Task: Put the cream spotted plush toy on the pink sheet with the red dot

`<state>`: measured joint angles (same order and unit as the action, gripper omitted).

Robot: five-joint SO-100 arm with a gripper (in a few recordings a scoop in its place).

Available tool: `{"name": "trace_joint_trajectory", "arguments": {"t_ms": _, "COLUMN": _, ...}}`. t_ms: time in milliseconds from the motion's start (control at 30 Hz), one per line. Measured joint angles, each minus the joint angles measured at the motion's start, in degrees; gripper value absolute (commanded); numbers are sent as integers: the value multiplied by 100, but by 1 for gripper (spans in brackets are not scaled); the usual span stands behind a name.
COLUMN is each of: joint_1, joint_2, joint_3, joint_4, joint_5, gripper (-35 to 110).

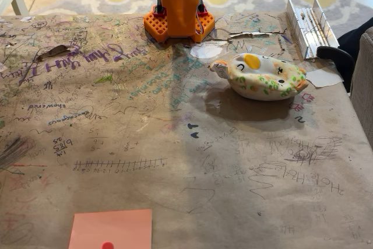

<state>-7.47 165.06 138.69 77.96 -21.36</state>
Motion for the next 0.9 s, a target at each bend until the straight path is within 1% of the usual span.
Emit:
{"name": "trace_joint_trajectory", "arguments": {"t_ms": 33, "joint_1": -167, "joint_2": -343, "joint_3": -325, "joint_4": 26, "joint_5": -18, "gripper": 0}}
{"name": "trace_joint_trajectory", "arguments": {"t_ms": 67, "joint_1": -387, "joint_2": -624, "joint_3": -589, "joint_4": 132, "joint_5": -264, "gripper": 0}}
{"name": "trace_joint_trajectory", "arguments": {"t_ms": 133, "joint_1": -905, "joint_2": -1046, "joint_3": -861, "joint_4": 492, "joint_5": -1090, "gripper": 0}}
{"name": "trace_joint_trajectory", "arguments": {"t_ms": 233, "joint_1": -1354, "joint_2": -1406, "joint_3": -932, "joint_4": 1046, "joint_5": -1767, "gripper": 4}}
{"name": "trace_joint_trajectory", "arguments": {"t_ms": 300, "joint_1": -1538, "joint_2": -1468, "joint_3": -870, "joint_4": 1213, "joint_5": -2004, "gripper": 3}}
{"name": "trace_joint_trajectory", "arguments": {"t_ms": 400, "joint_1": -1591, "joint_2": -1582, "joint_3": -422, "joint_4": 940, "joint_5": -2118, "gripper": 0}}
{"name": "trace_joint_trajectory", "arguments": {"t_ms": 467, "joint_1": -1547, "joint_2": -2065, "joint_3": -185, "joint_4": 694, "joint_5": -2145, "gripper": 1}}
{"name": "trace_joint_trajectory", "arguments": {"t_ms": 500, "joint_1": -1477, "joint_2": -2232, "joint_3": -176, "joint_4": 554, "joint_5": -2145, "gripper": 3}}
{"name": "trace_joint_trajectory", "arguments": {"t_ms": 533, "joint_1": -1415, "joint_2": -2531, "joint_3": -229, "joint_4": 431, "joint_5": -2136, "gripper": 9}}
{"name": "trace_joint_trajectory", "arguments": {"t_ms": 567, "joint_1": -1362, "joint_2": -2918, "joint_3": -281, "joint_4": 308, "joint_5": -2127, "gripper": 19}}
{"name": "trace_joint_trajectory", "arguments": {"t_ms": 600, "joint_1": -1310, "joint_2": -3217, "joint_3": -343, "joint_4": 202, "joint_5": -2074, "gripper": 3}}
{"name": "trace_joint_trajectory", "arguments": {"t_ms": 633, "joint_1": -1292, "joint_2": -3498, "joint_3": -431, "joint_4": 79, "joint_5": -1995, "gripper": 0}}
{"name": "trace_joint_trajectory", "arguments": {"t_ms": 733, "joint_1": -1283, "joint_2": -4104, "joint_3": -606, "joint_4": -255, "joint_5": -1740, "gripper": 1}}
{"name": "trace_joint_trajectory", "arguments": {"t_ms": 767, "joint_1": -1380, "joint_2": -4289, "joint_3": -624, "joint_4": -439, "joint_5": -1617, "gripper": 6}}
{"name": "trace_joint_trajectory", "arguments": {"t_ms": 800, "joint_1": -1503, "joint_2": -4430, "joint_3": -624, "joint_4": -615, "joint_5": -1538, "gripper": 15}}
{"name": "trace_joint_trajectory", "arguments": {"t_ms": 833, "joint_1": -1644, "joint_2": -4553, "joint_3": -624, "joint_4": -782, "joint_5": -1424, "gripper": 29}}
{"name": "trace_joint_trajectory", "arguments": {"t_ms": 867, "joint_1": -1775, "joint_2": -4676, "joint_3": -624, "joint_4": -932, "joint_5": -1301, "gripper": 37}}
{"name": "trace_joint_trajectory", "arguments": {"t_ms": 900, "joint_1": -1890, "joint_2": -4764, "joint_3": -615, "joint_4": -1090, "joint_5": -1222, "gripper": 37}}
